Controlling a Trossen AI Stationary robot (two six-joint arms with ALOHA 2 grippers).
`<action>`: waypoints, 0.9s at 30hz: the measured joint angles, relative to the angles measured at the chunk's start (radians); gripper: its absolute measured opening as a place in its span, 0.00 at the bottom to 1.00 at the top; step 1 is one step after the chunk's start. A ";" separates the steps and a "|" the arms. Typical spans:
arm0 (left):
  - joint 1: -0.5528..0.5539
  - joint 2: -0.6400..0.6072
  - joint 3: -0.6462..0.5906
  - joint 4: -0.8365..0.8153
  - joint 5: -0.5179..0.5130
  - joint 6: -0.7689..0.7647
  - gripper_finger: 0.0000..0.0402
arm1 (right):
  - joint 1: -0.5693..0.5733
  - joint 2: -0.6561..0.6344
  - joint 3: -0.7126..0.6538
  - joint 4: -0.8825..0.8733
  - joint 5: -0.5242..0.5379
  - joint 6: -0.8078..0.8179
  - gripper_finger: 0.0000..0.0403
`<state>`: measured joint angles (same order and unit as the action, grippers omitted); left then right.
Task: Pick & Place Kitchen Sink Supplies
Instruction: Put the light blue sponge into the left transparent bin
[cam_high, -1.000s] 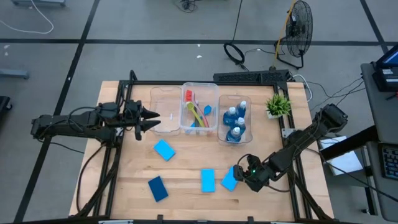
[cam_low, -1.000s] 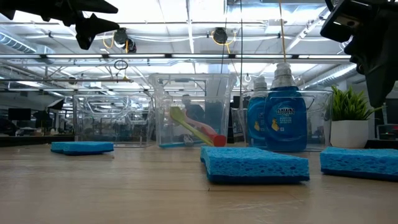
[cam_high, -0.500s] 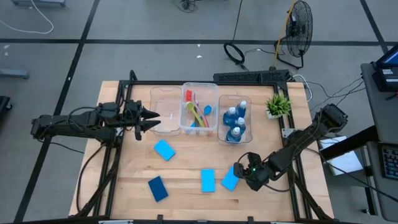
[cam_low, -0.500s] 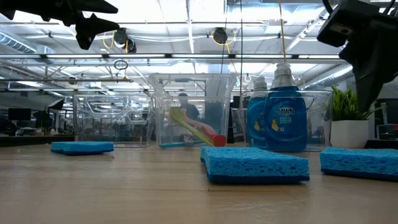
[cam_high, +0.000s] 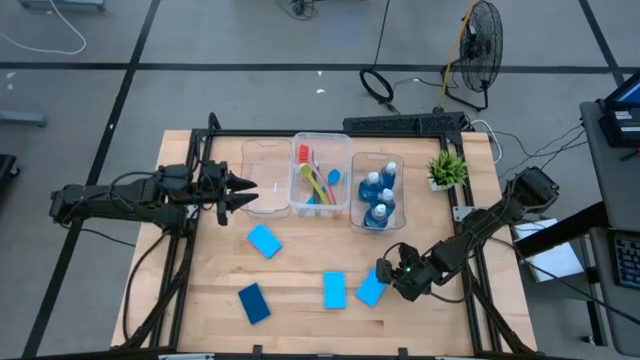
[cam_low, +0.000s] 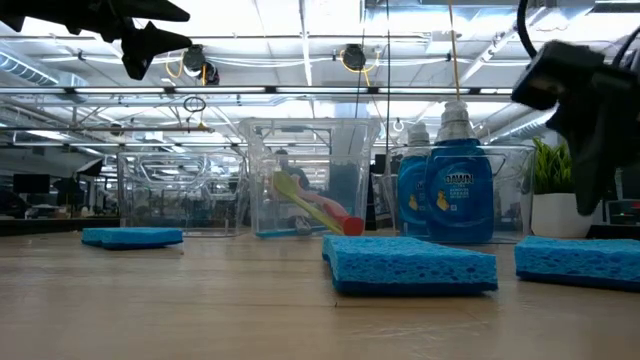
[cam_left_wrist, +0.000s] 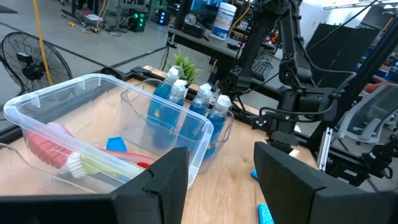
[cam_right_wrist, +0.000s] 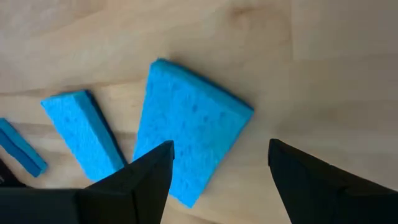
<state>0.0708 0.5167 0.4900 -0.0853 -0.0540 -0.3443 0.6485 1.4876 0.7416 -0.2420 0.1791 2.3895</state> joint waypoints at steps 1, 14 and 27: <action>0.000 0.000 0.000 0.000 0.000 0.000 0.46 | -0.001 0.000 -0.013 0.023 0.000 0.005 0.61; 0.000 0.000 0.000 0.000 0.000 0.000 0.46 | -0.072 0.013 -0.049 0.054 -0.128 -0.051 0.61; 0.000 0.000 0.000 0.001 -0.001 0.000 0.46 | -0.152 0.032 -0.050 0.024 -0.233 -0.092 0.61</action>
<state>0.0706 0.5169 0.4900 -0.0845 -0.0545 -0.3443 0.4964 1.5194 0.6914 -0.2181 -0.0538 2.2971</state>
